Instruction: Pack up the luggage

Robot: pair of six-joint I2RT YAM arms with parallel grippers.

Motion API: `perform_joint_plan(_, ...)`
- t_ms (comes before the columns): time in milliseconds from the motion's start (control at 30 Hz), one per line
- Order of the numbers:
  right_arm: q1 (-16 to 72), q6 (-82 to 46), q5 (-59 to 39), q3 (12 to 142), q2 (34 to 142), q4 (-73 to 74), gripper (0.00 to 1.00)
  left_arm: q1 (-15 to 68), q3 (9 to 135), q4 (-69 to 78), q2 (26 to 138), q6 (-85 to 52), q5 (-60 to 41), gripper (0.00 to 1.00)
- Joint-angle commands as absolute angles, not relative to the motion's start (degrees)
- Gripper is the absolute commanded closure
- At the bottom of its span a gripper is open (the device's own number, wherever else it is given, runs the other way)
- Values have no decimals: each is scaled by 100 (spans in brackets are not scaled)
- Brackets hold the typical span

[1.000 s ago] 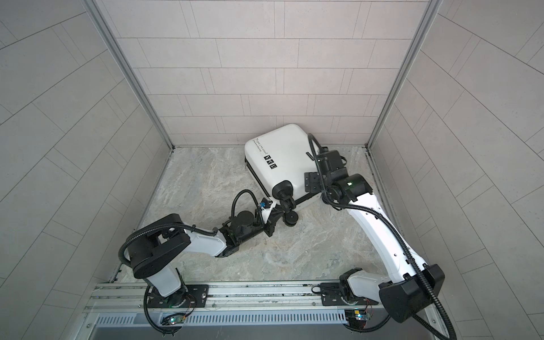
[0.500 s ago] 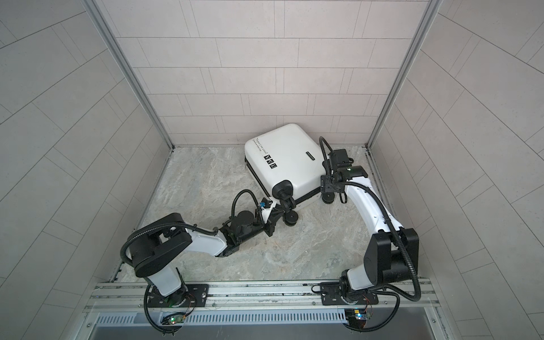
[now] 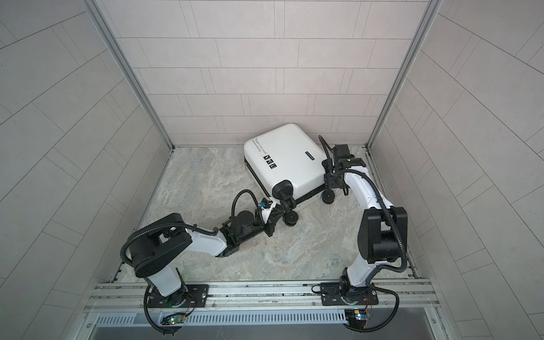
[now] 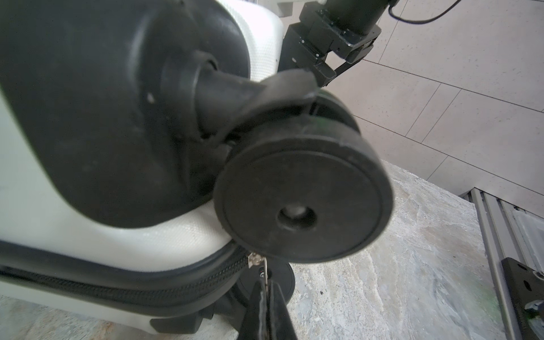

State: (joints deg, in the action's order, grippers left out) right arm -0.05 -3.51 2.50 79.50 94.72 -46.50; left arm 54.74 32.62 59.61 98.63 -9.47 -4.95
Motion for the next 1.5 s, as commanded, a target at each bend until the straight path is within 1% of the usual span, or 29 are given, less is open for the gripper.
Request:
perform_joint_plan(0,35,-172,-213,8061,9537,-4152,19,5607,3357,6000,9799,-962,-1157,100)
perform_joint_plan(267,35,-45,-552,7981,9361,-3879,31,5607,3384,5977,9807,-958,-1155,100)
perform_joint_plan(433,26,-36,-698,8033,9382,-3823,44,5615,3410,5968,9791,-963,-1143,100)
perform_joint_plan(500,30,-43,-773,8033,9345,-3790,51,5611,3402,5953,9781,-966,-1123,100)
perform_joint_plan(567,32,-55,-835,8033,9304,-3782,59,5613,3393,5955,9771,-958,-1090,100)
perform_joint_plan(600,40,-69,-877,8033,9283,-3781,65,5610,3396,5961,9767,-962,-1050,100)
perform_joint_plan(633,31,-105,-888,8031,9265,-3788,71,5613,3384,5967,9773,-963,-1016,100)
perform_joint_plan(700,52,-158,-1002,8009,9204,-3790,88,5615,3360,6043,9801,-996,-926,100)
perform_joint_plan(767,129,-214,-1016,7974,9137,-3828,100,5616,3308,6160,9821,-1019,-841,100)
perform_joint_plan(1167,983,-982,-568,7056,8240,-3887,100,5522,2539,6770,9530,-1089,21,100)
perform_joint_plan(1333,1560,-1521,-340,6651,7912,-3832,100,5252,2066,7096,9324,-1182,394,100)
perform_joint_plan(1467,2118,-2124,-91,6396,7875,-3759,100,4944,1714,7405,9135,-1291,568,100)
